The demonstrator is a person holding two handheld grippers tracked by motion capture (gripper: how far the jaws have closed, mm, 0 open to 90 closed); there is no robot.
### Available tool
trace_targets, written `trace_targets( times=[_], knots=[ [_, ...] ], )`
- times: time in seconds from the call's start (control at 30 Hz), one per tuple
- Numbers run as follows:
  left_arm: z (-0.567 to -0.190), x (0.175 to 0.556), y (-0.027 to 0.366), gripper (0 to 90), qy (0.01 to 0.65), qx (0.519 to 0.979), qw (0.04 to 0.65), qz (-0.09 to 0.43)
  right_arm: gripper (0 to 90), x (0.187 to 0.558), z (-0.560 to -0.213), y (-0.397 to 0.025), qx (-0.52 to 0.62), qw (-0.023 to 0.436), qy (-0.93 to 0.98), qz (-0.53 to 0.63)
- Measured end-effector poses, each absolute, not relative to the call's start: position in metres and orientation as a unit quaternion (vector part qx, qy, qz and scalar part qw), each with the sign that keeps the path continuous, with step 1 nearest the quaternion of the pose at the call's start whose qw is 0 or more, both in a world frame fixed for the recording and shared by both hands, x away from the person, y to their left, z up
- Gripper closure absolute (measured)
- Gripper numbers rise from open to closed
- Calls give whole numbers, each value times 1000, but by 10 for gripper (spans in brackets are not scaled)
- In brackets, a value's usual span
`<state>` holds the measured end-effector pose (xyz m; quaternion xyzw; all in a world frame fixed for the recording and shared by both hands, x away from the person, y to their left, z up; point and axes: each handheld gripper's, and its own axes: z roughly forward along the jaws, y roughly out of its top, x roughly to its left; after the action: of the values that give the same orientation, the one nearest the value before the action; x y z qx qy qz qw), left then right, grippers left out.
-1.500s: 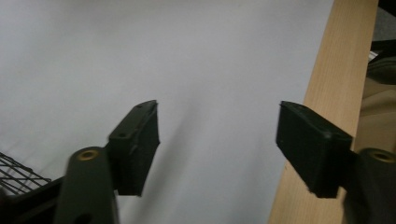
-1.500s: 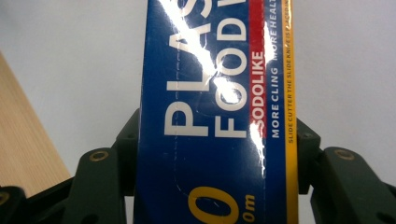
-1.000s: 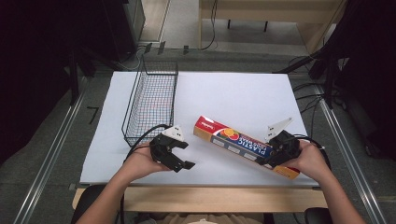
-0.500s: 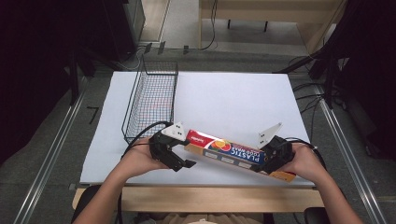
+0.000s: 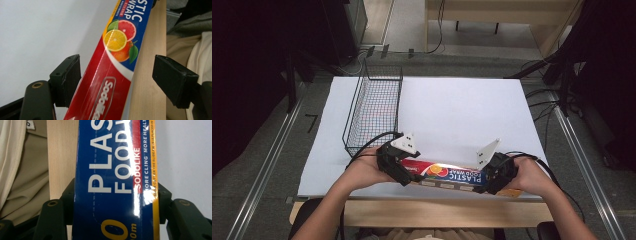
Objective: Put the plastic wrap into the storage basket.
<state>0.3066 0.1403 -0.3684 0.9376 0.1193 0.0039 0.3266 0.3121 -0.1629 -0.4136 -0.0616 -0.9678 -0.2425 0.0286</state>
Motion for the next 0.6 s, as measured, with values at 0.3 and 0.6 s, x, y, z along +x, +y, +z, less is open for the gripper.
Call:
trace_targets(
  times=[0.3,0.6],
  knots=[
    [-379,303,117,219,105,952,289,-1,415,310,-409,-143,-47,26,-970,-237],
    [-387,298,103,239,79,961,265,1,414,309,-399,-125,-19,20,-972,-233]
  ],
)
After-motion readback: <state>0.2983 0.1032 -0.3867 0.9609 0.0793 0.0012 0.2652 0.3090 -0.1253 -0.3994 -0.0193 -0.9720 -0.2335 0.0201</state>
